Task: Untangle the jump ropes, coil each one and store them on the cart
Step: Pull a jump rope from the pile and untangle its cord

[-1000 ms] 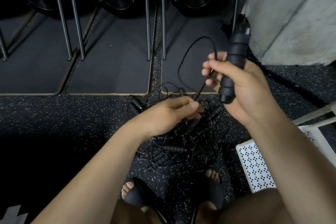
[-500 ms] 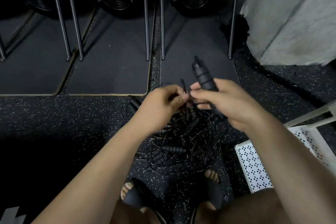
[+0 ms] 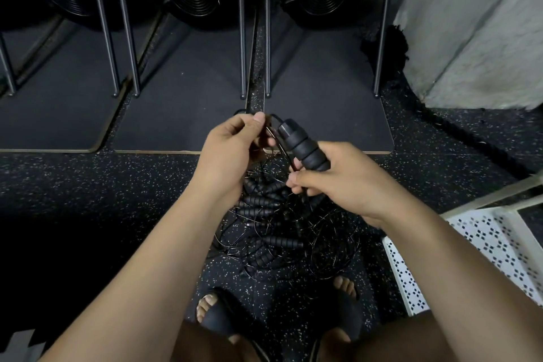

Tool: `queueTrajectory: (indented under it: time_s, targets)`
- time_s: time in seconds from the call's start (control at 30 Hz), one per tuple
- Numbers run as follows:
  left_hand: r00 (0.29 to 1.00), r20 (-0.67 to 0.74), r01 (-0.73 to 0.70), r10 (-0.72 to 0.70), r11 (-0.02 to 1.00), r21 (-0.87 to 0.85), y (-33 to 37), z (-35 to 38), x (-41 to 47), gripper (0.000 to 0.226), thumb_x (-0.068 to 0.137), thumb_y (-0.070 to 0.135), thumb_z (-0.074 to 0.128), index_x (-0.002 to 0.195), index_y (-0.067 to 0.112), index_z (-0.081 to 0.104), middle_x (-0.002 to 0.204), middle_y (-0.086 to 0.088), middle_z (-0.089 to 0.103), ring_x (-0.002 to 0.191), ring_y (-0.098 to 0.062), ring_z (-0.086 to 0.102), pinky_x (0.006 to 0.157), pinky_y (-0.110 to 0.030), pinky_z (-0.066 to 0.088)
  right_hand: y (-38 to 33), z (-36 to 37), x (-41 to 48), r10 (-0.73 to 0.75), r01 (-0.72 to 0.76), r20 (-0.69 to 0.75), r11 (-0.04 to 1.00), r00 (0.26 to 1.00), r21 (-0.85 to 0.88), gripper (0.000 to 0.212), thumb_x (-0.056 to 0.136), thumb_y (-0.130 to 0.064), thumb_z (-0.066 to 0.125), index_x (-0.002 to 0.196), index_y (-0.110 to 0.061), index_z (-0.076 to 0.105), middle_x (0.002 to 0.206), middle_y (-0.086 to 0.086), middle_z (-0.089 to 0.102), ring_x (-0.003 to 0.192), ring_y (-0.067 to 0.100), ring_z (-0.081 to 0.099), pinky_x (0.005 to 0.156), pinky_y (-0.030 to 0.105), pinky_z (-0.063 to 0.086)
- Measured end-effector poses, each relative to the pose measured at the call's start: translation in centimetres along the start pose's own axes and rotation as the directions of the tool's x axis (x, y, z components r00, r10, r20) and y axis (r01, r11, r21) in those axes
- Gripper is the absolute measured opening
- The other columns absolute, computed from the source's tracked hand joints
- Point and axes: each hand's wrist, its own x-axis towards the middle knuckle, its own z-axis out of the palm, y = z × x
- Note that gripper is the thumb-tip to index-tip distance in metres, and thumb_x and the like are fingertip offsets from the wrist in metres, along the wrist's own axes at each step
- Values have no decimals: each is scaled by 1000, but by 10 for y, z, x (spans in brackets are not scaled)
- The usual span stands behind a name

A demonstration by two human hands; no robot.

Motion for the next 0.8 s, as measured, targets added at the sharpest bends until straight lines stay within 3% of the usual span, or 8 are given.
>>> queueTrajectory:
  time_s: [0.17,0.27,0.4,0.57,0.63,0.7,0.8]
  targets:
    - [999,-4,51,-52,956,287,-8,2,-1,35,109,45,58,92,17,71,83,-1,77,80,-19,72,79,-41,54,-8,-6,-6,-18,13,27,984,999,176,23,95,-1,76,115,1,66,97,13,82,92,25,80,77,33,59]
    - [972,139,140,-192,939,315,-9,13,-10,45,111,52,49,103,14,72,91,-8,81,86,-29,78,84,-47,54,-16,-13,-9,-56,45,11,899,998,435,28,94,-1,75,120,1,66,100,16,81,88,23,77,71,30,60]
    - [861,399,124,-317,890,439,-7,23,-21,63,108,64,37,110,11,72,102,-11,82,105,-36,76,91,-44,48,-21,-26,-9,-90,113,-70,727,994,677,30,91,-6,71,121,-5,68,101,12,78,84,17,71,68,25,58]
    - [755,549,16,-359,847,532,-11,21,-29,40,110,47,51,116,13,71,110,-4,81,111,-30,74,93,-41,49,-22,-40,-5,-10,157,-185,573,983,804,20,94,-6,69,113,-11,69,105,8,79,88,13,75,67,21,58]
    - [776,563,-54,-283,860,507,-15,25,-32,25,106,36,66,119,16,70,111,-1,79,106,-22,74,93,-37,52,-22,-43,-4,32,145,-185,503,982,852,15,96,-4,68,109,-12,68,103,8,79,86,12,76,66,21,58]
    - [815,545,-83,-198,891,446,-19,29,-33,27,100,27,76,122,16,68,108,-2,76,101,-15,70,100,-38,54,-22,-41,-4,50,125,-167,463,985,878,13,97,-3,67,107,-11,68,103,9,78,87,13,76,66,21,59]
    - [793,576,-84,-199,900,427,-19,33,-35,29,97,19,79,123,13,69,110,-9,75,103,-14,69,112,-43,53,-20,-38,-3,55,120,-165,471,985,874,14,97,-2,67,107,-11,68,104,10,78,89,15,76,67,22,59]
